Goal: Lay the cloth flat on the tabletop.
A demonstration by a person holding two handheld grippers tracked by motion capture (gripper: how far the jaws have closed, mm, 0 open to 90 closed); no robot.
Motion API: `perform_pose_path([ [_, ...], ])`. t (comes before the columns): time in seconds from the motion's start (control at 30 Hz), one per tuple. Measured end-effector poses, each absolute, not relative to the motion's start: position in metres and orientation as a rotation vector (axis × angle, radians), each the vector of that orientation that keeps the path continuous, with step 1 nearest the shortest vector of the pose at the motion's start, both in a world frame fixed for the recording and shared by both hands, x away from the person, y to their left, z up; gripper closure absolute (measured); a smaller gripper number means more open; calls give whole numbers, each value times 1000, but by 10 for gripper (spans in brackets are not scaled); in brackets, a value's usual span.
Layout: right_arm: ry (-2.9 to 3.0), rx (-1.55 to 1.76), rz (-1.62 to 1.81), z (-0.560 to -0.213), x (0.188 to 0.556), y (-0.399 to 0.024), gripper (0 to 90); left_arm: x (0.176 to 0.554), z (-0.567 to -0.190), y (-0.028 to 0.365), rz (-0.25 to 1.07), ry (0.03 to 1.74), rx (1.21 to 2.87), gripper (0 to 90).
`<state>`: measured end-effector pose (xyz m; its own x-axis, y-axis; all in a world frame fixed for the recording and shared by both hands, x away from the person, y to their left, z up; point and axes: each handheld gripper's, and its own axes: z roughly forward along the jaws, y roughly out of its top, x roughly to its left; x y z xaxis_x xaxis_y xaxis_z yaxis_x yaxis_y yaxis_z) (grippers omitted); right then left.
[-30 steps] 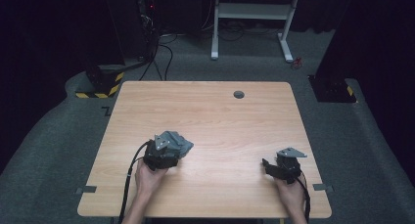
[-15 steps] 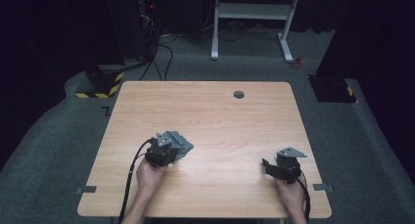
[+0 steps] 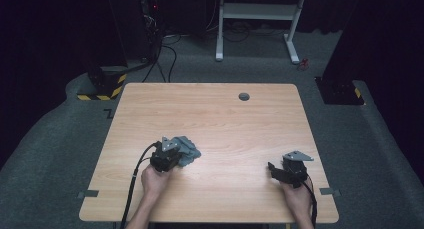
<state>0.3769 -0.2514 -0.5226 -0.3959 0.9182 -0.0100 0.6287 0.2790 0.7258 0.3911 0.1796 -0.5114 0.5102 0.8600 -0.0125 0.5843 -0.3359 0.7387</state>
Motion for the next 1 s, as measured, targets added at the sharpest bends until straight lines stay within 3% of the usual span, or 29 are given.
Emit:
perform_pose_path([
  [1.0,2125,1389,905,-523,377,-251,332,400,-506,73,371,939,2109,814],
])
